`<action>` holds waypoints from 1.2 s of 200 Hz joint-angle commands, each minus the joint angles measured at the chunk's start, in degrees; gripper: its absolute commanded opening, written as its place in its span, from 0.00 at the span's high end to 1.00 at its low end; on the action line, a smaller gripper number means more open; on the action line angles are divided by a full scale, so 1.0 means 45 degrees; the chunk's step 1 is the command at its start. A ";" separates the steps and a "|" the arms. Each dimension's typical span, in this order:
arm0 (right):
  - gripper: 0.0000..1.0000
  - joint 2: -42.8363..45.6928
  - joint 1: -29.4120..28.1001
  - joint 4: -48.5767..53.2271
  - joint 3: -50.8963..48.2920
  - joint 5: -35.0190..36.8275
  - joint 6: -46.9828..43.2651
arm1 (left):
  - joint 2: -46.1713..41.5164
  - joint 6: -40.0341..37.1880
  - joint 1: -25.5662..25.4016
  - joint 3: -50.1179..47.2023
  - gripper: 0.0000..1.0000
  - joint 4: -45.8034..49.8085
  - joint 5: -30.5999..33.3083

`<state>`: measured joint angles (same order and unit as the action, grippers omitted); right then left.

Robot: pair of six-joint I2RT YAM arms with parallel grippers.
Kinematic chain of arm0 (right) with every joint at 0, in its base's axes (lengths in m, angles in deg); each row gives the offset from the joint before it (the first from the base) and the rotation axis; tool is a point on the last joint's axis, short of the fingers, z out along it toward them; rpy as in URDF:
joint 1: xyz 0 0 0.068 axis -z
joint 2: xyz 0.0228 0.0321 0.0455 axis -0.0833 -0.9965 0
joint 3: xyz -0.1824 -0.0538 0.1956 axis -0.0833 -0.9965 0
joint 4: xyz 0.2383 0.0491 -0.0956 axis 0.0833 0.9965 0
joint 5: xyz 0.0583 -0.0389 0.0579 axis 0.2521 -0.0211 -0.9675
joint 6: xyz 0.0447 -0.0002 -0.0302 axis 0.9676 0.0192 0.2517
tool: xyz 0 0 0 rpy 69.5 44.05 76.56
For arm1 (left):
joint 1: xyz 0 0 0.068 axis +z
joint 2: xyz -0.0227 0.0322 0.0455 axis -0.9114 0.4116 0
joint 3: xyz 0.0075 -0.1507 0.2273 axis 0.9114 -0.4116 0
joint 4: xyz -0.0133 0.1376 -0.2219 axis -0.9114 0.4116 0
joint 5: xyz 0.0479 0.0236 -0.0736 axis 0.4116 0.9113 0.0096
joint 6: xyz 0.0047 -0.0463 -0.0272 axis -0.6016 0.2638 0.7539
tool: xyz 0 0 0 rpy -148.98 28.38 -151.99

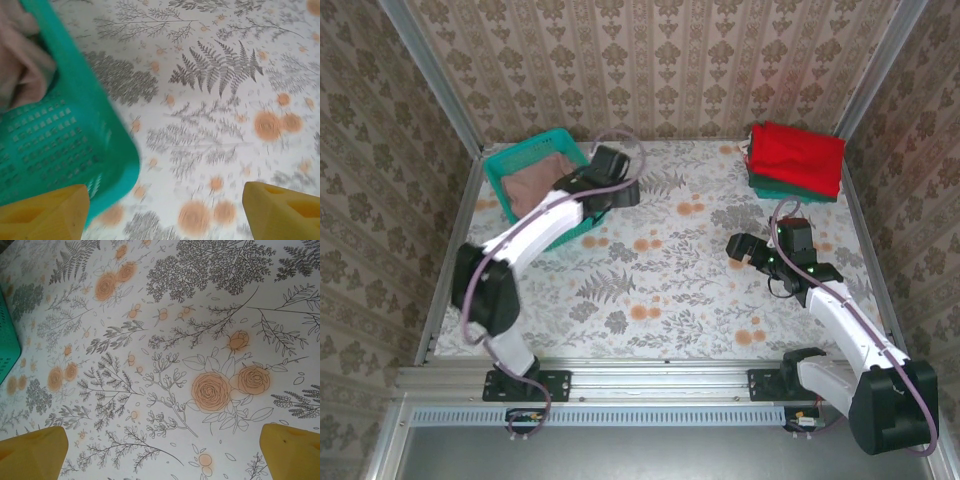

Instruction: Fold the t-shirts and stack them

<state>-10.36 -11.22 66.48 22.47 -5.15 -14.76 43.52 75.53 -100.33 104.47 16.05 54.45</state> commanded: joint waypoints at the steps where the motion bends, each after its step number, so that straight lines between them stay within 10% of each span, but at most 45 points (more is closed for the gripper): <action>1: 0.00 0.0346 -0.0074 0.0672 -0.0123 -0.0155 -0.0447 | 0.1892 0.0745 0.0190 0.2143 0.21 0.1624 0.1224; 84: 0.00 0.0210 -0.0074 0.0687 -0.0284 0.0172 -0.0795 | 0.3252 0.0757 0.1028 0.2016 0.39 0.1605 0.1534; 240: 0.00 -0.0628 -0.0111 -0.0289 -0.0411 -0.0658 -0.0107 | -0.0380 -0.0471 0.2209 -0.0794 0.36 0.2937 0.2711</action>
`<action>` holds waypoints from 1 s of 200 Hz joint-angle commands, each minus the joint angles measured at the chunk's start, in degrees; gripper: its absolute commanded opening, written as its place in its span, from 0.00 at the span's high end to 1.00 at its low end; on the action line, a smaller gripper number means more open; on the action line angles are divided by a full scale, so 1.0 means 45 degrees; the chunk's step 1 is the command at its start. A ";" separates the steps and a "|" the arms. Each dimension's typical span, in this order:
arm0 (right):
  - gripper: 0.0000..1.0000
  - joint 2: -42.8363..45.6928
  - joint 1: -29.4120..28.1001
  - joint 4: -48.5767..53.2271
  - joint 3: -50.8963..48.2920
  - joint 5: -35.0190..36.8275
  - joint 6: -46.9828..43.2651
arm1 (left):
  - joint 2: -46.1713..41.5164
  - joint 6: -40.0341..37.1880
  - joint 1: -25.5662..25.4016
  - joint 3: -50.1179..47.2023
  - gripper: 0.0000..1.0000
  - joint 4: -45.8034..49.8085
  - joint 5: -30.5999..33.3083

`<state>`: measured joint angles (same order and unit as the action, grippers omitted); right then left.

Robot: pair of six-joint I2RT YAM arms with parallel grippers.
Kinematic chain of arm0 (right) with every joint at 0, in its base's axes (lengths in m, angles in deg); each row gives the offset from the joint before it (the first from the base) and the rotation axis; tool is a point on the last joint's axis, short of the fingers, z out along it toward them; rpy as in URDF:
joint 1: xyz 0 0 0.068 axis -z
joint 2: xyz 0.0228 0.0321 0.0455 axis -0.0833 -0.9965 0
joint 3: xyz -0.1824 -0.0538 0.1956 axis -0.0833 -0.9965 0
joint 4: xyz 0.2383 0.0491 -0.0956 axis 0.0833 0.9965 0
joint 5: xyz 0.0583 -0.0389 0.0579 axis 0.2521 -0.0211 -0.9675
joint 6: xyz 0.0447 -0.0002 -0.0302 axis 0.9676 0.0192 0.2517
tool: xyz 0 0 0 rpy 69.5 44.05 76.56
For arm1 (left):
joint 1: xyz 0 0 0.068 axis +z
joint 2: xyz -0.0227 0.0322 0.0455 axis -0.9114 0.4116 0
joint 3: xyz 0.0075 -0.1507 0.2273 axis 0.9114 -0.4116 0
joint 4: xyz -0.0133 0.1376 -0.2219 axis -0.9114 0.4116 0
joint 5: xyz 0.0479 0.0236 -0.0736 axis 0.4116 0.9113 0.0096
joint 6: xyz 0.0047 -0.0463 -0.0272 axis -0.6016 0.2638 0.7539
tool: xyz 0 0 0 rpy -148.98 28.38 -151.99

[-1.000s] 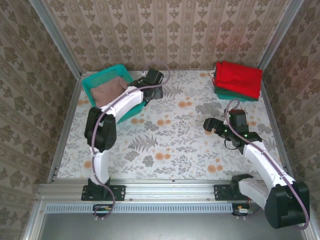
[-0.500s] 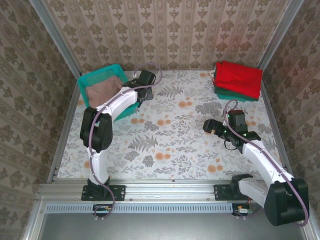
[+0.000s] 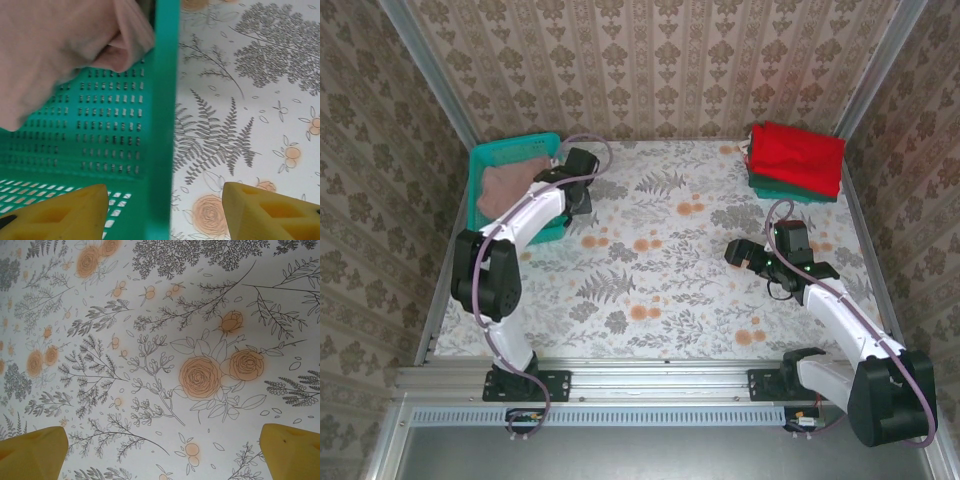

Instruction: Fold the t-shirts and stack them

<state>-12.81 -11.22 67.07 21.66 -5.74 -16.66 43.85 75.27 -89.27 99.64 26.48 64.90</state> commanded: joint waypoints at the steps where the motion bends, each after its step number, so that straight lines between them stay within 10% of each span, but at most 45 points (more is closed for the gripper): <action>1: 0.00 -0.0074 -0.0112 -0.0419 -0.0236 -0.0543 0.0325 | -0.0453 -0.0417 -0.0249 0.0283 0.36 0.0628 0.0388; 70: 0.00 -0.0162 -0.0171 -0.0364 -0.0202 -0.0552 0.0323 | 0.1145 -0.0944 0.0211 0.0661 0.42 0.0573 0.0104; 128: 0.00 -0.0409 -0.0210 -0.0547 -0.0251 -0.0455 0.0350 | 0.1432 -0.2282 0.0608 0.0672 0.80 0.0116 0.0094; 200: 0.00 -0.0901 -0.0252 -0.0344 0.0012 -0.0190 0.0254 | 0.1688 -0.5999 0.1523 0.0405 0.98 -0.1324 -0.0008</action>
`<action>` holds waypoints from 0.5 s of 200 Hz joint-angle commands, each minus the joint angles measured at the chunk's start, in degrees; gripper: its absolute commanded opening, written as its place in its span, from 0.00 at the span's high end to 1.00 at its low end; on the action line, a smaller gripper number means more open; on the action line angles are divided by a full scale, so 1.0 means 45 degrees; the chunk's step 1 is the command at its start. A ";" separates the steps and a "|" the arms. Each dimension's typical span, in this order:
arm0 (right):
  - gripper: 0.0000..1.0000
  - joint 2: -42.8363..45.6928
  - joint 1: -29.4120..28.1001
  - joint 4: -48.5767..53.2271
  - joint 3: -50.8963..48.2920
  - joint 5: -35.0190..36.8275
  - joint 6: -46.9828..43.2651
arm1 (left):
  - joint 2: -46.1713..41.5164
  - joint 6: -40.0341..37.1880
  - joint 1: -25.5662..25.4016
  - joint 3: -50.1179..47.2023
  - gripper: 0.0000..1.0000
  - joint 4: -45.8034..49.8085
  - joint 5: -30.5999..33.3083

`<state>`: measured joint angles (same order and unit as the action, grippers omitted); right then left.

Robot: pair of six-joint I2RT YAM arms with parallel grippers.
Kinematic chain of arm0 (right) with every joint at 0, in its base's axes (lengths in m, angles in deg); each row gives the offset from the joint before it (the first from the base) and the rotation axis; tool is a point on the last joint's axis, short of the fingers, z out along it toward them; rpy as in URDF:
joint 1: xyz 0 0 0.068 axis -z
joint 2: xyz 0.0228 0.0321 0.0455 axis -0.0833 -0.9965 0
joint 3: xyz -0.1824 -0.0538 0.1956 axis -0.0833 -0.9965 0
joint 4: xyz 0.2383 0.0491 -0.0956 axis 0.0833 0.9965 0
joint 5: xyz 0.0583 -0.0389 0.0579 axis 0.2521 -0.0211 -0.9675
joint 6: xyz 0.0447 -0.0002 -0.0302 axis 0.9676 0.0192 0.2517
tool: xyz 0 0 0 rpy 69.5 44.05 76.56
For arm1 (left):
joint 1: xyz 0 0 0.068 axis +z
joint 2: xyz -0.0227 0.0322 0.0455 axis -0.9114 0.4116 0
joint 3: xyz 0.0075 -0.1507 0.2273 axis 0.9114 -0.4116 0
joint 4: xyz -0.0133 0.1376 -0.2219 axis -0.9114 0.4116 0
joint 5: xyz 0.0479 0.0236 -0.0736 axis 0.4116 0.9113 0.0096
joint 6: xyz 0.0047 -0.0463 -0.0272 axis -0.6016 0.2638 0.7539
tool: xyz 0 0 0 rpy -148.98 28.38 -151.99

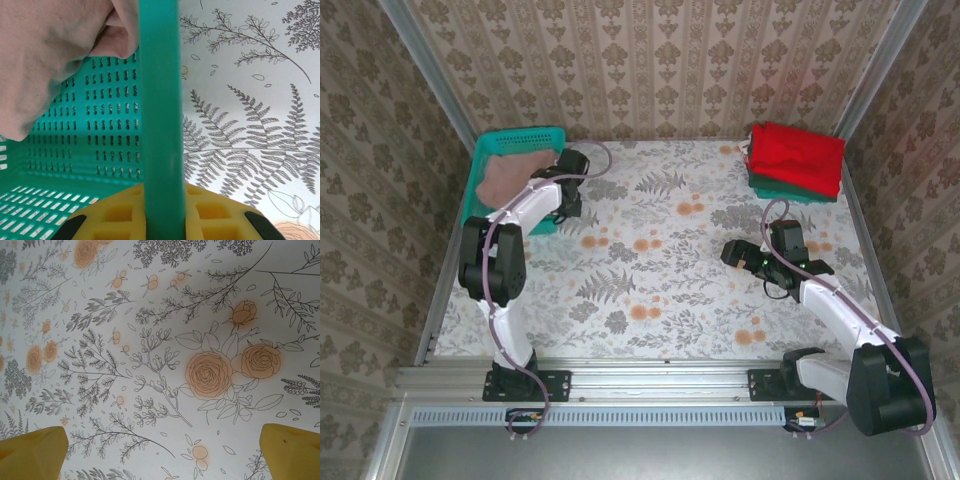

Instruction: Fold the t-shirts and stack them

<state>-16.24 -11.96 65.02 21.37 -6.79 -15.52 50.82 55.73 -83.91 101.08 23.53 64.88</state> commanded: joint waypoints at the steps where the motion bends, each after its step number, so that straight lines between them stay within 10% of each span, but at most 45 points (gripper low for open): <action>1: 0.00 -0.0140 -0.0085 0.0115 0.0085 0.0054 0.0003 | 0.0152 -0.1671 0.0355 0.0094 0.98 -0.0675 0.0009; 100: 0.00 -0.0571 -0.0101 0.0134 0.0232 0.0217 0.0015 | 0.1921 -0.3205 0.1893 0.2247 0.98 -0.0593 0.0732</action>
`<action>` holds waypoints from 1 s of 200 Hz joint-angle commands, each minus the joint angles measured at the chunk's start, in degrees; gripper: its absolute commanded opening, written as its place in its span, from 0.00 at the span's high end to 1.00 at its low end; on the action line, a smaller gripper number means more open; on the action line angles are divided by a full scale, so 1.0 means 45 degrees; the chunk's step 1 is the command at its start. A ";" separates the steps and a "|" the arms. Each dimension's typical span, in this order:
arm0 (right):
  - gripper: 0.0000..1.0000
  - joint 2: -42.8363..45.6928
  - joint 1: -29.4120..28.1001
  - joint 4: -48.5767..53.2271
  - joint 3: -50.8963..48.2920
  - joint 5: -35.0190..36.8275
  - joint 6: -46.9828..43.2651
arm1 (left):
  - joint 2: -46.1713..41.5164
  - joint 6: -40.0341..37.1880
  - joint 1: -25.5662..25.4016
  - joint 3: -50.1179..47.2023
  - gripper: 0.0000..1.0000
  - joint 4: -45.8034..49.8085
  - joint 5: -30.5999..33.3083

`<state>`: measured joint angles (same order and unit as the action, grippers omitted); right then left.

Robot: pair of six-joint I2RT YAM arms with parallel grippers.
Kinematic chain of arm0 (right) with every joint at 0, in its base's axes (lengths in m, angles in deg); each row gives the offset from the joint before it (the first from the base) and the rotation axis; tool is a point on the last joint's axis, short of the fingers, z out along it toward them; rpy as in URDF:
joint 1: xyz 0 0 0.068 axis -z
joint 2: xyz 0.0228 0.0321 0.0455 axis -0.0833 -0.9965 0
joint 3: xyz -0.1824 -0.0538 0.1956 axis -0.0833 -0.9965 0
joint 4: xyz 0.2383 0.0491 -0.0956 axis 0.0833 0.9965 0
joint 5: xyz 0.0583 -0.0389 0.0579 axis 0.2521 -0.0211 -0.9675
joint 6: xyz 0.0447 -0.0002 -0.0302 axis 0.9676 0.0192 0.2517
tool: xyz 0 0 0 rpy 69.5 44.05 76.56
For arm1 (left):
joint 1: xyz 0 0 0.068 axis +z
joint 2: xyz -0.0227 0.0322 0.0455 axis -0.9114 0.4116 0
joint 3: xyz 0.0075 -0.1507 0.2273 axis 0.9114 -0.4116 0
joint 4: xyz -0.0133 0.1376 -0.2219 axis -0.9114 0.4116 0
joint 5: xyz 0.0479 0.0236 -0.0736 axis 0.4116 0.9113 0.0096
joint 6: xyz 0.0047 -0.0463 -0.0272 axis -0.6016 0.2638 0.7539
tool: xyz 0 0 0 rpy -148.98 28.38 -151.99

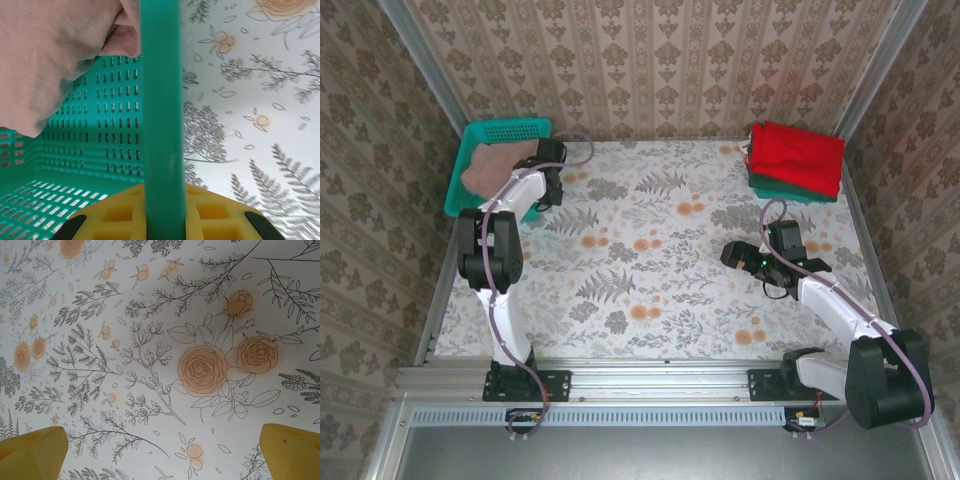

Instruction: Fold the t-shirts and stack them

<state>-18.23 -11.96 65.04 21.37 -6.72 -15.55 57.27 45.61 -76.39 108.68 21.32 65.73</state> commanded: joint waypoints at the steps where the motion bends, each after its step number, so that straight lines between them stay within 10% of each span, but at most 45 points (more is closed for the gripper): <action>1: 0.00 -0.0129 -0.0102 0.0130 0.0232 0.0205 0.0024 | 0.0499 -0.0987 0.0226 0.0578 0.98 -0.0098 0.0548; 58: 0.00 -0.0149 -0.0103 0.0410 0.0447 0.0305 0.0005 | 0.0404 -0.1301 0.0473 0.0553 0.91 -0.0189 0.0516; 148: 0.00 0.0065 -0.0140 0.0852 0.0594 0.0557 -0.0118 | -0.2623 -0.0108 0.0146 0.0905 0.01 0.0330 -0.1122; 200: 0.00 0.0939 -0.0632 0.0479 0.0273 0.0782 0.0262 | -0.2315 0.3199 0.3478 0.0841 0.00 0.0136 -0.4382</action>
<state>-16.76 -13.40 67.36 22.68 -4.87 -15.33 41.94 51.47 -66.69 110.85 19.05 53.95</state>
